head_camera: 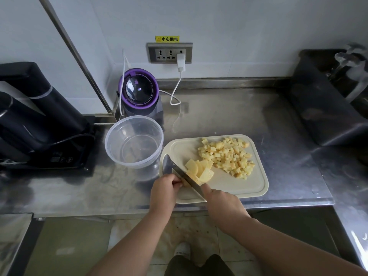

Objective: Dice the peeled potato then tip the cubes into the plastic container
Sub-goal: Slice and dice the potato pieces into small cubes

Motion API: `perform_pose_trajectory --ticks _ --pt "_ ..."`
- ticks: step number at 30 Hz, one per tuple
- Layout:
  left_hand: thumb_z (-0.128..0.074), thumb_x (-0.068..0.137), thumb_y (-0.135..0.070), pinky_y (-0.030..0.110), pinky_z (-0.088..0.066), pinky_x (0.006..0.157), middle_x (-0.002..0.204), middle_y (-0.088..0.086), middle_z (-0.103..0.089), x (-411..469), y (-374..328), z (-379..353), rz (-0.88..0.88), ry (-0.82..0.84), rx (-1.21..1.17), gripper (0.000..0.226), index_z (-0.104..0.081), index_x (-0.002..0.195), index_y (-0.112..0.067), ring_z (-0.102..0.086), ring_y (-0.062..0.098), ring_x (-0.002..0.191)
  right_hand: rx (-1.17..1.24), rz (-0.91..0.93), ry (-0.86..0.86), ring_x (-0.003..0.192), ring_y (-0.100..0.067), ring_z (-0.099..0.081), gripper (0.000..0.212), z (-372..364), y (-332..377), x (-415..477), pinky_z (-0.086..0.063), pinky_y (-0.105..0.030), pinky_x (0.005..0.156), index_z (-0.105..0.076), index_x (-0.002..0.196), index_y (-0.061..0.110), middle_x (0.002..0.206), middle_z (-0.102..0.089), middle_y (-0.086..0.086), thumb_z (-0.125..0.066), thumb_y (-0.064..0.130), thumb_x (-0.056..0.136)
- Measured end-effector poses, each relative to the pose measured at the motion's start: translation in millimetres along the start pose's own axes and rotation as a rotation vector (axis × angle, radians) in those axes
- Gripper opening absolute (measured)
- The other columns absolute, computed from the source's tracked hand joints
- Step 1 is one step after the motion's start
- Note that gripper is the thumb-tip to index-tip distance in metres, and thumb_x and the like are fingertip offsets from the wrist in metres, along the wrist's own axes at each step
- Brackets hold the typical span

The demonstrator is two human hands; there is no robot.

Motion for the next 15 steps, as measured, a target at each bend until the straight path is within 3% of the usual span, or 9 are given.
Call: perform_pose_trajectory --ticks 6,15 --pt "-0.070 0.084 -0.012 0.025 -0.049 0.077 0.087 0.000 -0.073 -0.1 2.0 0.0 -0.003 -0.004 -0.010 0.007 -0.074 0.090 -0.011 -0.066 0.013 0.083 -0.022 0.027 -0.050 0.076 -0.018 -0.062 0.056 -1.3 4.1 -8.9 -0.058 -0.032 0.071 -0.019 0.144 0.021 0.091 -0.054 -0.002 -0.048 0.006 0.098" --pt "-0.067 0.087 -0.014 0.031 -0.052 0.078 0.087 0.000 -0.072 0.3 4.6 -2.5 -0.003 -0.004 0.016 0.007 -0.072 0.090 -0.012 -0.066 0.015 0.083 -0.043 0.024 -0.038 0.078 -0.016 -0.061 0.059 -1.2 8.7 -8.5 -0.056 -0.028 0.070 -0.018 0.144 0.019 0.093 -0.054 -0.002 -0.051 0.005 0.097"
Point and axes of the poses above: each hand's wrist, its own x-axis towards the middle knuckle, its own z-axis out of the back of the hand, y = z × x, the point moved 2 cm from there along x, towards the middle knuckle
